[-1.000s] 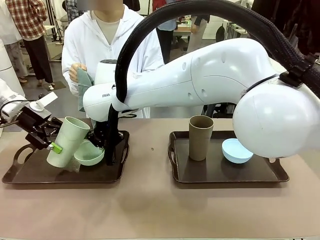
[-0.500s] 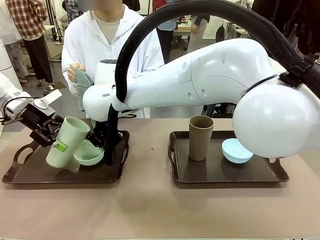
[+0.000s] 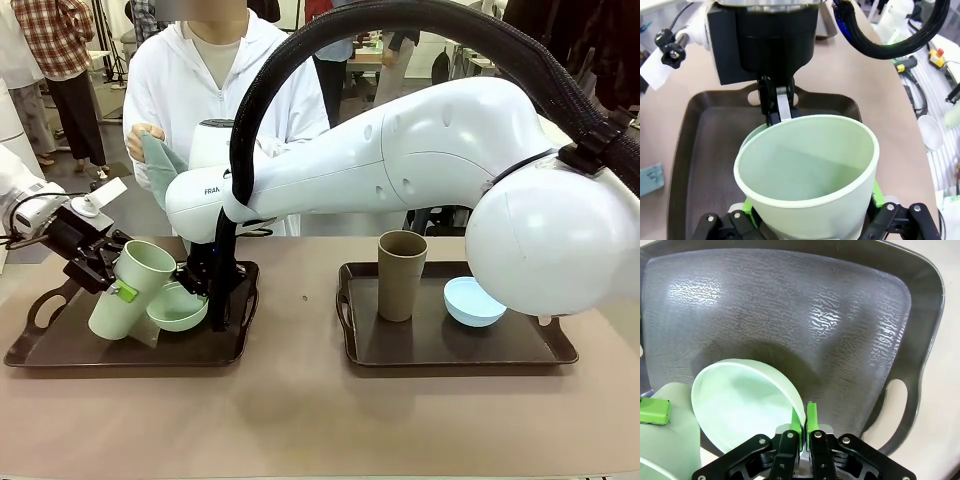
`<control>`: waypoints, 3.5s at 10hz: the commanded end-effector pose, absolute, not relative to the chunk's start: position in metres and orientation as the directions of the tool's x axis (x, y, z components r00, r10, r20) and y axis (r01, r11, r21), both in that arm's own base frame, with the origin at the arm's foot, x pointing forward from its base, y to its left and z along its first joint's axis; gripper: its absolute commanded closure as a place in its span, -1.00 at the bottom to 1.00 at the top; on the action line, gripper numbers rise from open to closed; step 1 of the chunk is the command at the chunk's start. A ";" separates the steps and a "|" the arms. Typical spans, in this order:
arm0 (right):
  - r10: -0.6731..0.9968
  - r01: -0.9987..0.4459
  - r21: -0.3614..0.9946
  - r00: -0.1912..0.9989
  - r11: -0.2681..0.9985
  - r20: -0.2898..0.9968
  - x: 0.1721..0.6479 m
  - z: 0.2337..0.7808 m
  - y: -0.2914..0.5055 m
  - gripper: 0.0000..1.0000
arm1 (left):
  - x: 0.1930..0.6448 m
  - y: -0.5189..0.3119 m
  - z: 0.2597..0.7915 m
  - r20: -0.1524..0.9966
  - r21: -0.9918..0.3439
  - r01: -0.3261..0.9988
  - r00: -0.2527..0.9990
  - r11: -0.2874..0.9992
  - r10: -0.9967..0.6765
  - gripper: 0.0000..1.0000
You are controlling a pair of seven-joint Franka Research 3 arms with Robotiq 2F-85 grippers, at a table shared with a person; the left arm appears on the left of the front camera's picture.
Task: Set up a tray with a mat and arrange the tableware.
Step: Pick up the Picnic Bowl and Reusable plastic cup from the Handle tray in front of the human's position and hold them in the air.
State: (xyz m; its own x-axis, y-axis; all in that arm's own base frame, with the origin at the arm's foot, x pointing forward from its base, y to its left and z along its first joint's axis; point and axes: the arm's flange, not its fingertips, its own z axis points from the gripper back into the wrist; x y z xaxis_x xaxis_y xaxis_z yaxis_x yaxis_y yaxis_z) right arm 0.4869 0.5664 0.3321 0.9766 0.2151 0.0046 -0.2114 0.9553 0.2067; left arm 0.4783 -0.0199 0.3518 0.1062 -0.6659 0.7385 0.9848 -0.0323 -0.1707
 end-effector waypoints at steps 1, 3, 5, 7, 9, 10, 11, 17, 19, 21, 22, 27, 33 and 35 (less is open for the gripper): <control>0.193 -0.186 0.219 0.981 0.958 -0.011 0.489 0.325 0.575 1.00 | 0.473 -0.031 0.355 0.731 -0.175 0.985 0.135 0.008 -0.669 -0.97; 0.215 -0.211 0.207 0.977 0.955 0.005 0.487 0.332 0.566 1.00 | 0.478 -0.021 0.353 0.737 -0.171 0.985 0.108 -0.030 -0.667 -0.97; 0.215 -0.211 0.207 0.977 0.955 0.005 0.487 0.332 0.566 1.00 | 0.478 -0.021 0.353 0.737 -0.171 0.985 0.108 -0.030 -0.667 -0.97; 0.215 -0.211 0.207 0.977 0.955 0.005 0.487 0.332 0.566 1.00 | 0.478 -0.021 0.353 0.737 -0.171 0.985 0.108 -0.030 -0.667 -0.97; 0.215 -0.211 0.207 0.977 0.955 0.005 0.487 0.332 0.566 1.00 | 0.478 -0.021 0.353 0.737 -0.171 0.985 0.108 -0.030 -0.667 -0.97; 0.215 -0.211 0.207 0.977 0.955 0.005 0.487 0.332 0.566 1.00 | 0.478 -0.021 0.353 0.737 -0.171 0.985 0.108 -0.030 -0.667 -0.97; 0.215 -0.211 0.207 0.977 0.955 0.005 0.487 0.332 0.566 1.00 | 0.478 -0.021 0.353 0.737 -0.171 0.985 0.108 -0.030 -0.667 -0.97; 0.215 -0.211 0.207 0.977 0.955 0.005 0.487 0.332 0.566 1.00 | 0.478 -0.021 0.353 0.737 -0.171 0.985 0.108 -0.030 -0.667 -0.97; 0.215 -0.211 0.207 0.977 0.955 0.005 0.487 0.332 0.566 1.00 | 0.478 -0.021 0.353 0.737 -0.171 0.985 0.108 -0.030 -0.667 -0.97; 0.215 -0.211 0.207 0.977 0.955 0.005 0.487 0.332 0.566 1.00 | 0.478 -0.021 0.353 0.737 -0.171 0.985 0.108 -0.030 -0.667 -0.97; 0.215 -0.211 0.207 0.977 0.955 0.005 0.487 0.332 0.566 1.00 | 0.478 -0.021 0.353 0.737 -0.171 0.985 0.108 -0.030 -0.667 -0.97; 0.215 -0.211 0.207 0.977 0.955 0.005 0.487 0.332 0.566 1.00 | 0.479 -0.015 0.346 0.730 -0.212 0.976 0.129 -0.043 -0.671 -0.97; 0.215 -0.212 0.206 0.977 0.955 0.006 0.487 0.333 0.566 0.91 | 0.479 -0.015 0.346 0.727 -0.238 0.968 0.120 -0.084 -0.676 -0.20; 0.256 -0.248 0.203 0.967 0.947 -0.011 0.487 0.335 0.566 1.00 | 0.481 -0.010 0.349 0.732 -0.238 0.968 0.124 -0.081 -0.670 0.19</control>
State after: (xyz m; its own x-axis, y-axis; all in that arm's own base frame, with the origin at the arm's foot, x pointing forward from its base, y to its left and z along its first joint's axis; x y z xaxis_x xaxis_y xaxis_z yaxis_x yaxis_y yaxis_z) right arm 0.4867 0.5663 0.3332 0.9747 0.2236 0.0062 -0.2200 0.9534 0.2062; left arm 0.4755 -0.0168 0.3444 0.1237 -0.6733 0.7290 0.9710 -0.0694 -0.2288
